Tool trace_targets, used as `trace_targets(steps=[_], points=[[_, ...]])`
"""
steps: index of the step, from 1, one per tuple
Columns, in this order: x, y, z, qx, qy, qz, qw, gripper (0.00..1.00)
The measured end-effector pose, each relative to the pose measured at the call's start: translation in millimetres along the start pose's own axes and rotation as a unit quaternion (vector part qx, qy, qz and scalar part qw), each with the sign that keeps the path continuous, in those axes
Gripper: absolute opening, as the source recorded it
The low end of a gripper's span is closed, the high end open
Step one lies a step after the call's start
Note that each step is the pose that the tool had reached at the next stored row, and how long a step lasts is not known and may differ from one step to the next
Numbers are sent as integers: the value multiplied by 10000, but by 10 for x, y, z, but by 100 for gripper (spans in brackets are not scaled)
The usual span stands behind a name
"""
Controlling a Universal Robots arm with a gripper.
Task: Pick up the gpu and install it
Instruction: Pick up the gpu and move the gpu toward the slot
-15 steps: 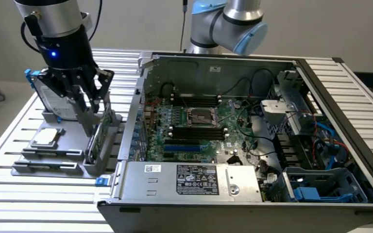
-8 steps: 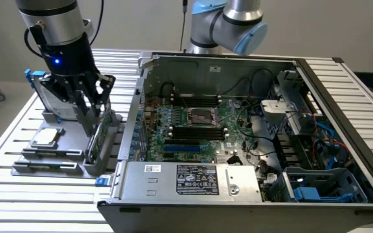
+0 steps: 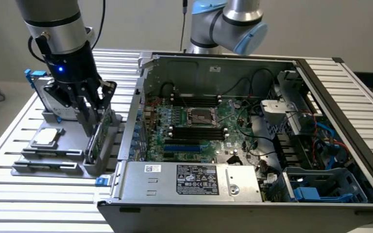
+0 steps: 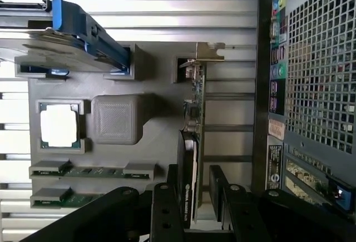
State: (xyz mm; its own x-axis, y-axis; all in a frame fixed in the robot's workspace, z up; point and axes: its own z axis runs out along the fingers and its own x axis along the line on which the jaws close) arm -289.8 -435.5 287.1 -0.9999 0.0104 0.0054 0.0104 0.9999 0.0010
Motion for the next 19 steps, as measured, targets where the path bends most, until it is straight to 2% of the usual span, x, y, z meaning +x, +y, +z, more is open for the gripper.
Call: trace_targets(steps=[19], points=[[-1,-1,346,0,0,-46,10000,36]])
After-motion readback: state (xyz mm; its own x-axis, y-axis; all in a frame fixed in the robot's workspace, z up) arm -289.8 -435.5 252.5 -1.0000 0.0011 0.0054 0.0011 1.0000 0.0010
